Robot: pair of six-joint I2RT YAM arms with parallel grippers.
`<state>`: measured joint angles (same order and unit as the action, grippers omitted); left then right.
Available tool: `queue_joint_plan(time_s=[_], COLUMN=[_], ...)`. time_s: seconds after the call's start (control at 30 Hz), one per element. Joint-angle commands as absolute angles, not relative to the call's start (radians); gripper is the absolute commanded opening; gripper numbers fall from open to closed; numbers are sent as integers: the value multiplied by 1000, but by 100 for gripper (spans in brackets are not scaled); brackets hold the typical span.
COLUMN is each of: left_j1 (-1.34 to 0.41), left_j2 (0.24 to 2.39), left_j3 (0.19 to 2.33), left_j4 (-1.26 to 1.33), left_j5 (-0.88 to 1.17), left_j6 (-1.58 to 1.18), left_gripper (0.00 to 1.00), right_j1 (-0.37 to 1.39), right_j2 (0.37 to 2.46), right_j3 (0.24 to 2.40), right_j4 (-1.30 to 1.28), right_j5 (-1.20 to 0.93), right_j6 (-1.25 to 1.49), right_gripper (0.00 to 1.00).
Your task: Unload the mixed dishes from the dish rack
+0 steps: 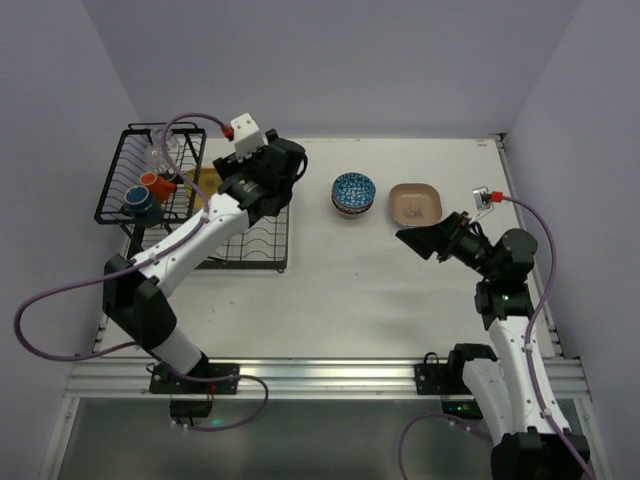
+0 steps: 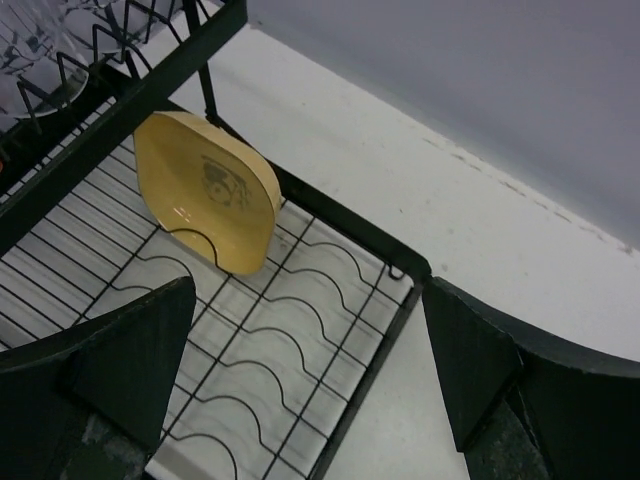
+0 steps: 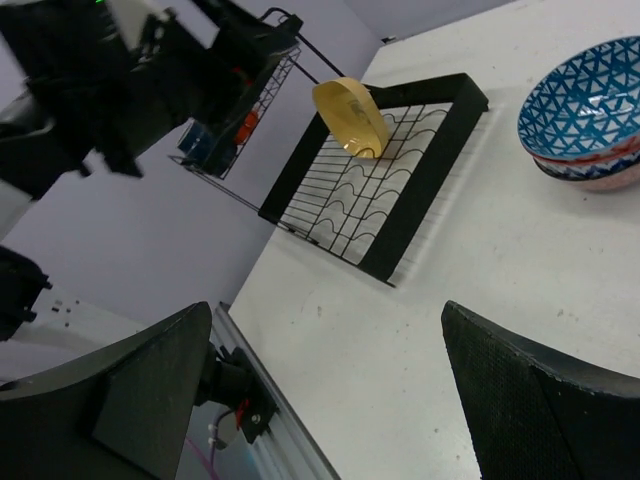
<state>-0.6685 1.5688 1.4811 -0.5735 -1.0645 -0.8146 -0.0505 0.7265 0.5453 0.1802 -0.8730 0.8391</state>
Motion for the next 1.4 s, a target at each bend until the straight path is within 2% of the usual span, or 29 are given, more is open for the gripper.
queue_joint_plan(time_s=[0.0,0.1,0.27,0.5,0.97,1.07,1.2,1.37], left_j1=[-574,-535,-468,-443,-400,-394,-388,-385], left_j2=[1647,1667,1753,1816,1885,1899,1911,1933], left_j3=[1540,1493,1470,1352,1298,1289,1278,1270], left_j4=[-462,-279,-216,58,161,185,192,199], left_j5=[-1114,-1106,-1051,-1037,-1023,-1026,-1049,-1066], left_j6=[-769,-669,-647,-505,-494,-506,-528,-538], left_gripper=[100,98,94,85,74,69,56,54], right_j1=[-49,-49,-49,-49,-49,-49,-49,-49], right_j2=[666,634,557,503,535,538,529,514], right_j3=[569,551,523,489,480,483,488,479], right_j4=[137,127,100,100,98,101,94,84], right_j5=[-923,-936,-953,-950,-992,-1008,-1017,-1019], right_j6=[810,822,828,813,747,749,741,729], right_gripper=[99,99,99,99,99,99,99,99])
